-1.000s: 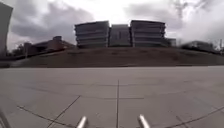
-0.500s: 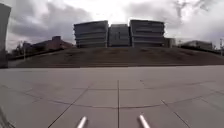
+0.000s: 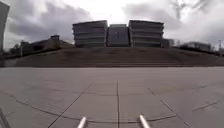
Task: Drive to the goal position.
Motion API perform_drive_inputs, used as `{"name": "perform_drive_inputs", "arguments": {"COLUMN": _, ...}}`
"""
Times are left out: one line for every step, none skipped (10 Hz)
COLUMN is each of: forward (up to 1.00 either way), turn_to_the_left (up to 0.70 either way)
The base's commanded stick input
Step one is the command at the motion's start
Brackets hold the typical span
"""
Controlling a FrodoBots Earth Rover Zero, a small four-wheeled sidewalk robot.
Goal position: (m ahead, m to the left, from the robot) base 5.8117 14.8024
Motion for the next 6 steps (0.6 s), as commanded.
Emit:
{"name": "perform_drive_inputs", "arguments": {"forward": 0.70, "turn_to_the_left": 0.11}}
{"name": "perform_drive_inputs", "arguments": {"forward": 0.70, "turn_to_the_left": 0.35}}
{"name": "perform_drive_inputs", "arguments": {"forward": 0.70, "turn_to_the_left": 0.35}}
{"name": "perform_drive_inputs", "arguments": {"forward": 0.70, "turn_to_the_left": 0.35}}
{"name": "perform_drive_inputs", "arguments": {"forward": 0.70, "turn_to_the_left": 0.35}}
{"name": "perform_drive_inputs", "arguments": {"forward": 0.70, "turn_to_the_left": 0.35}}
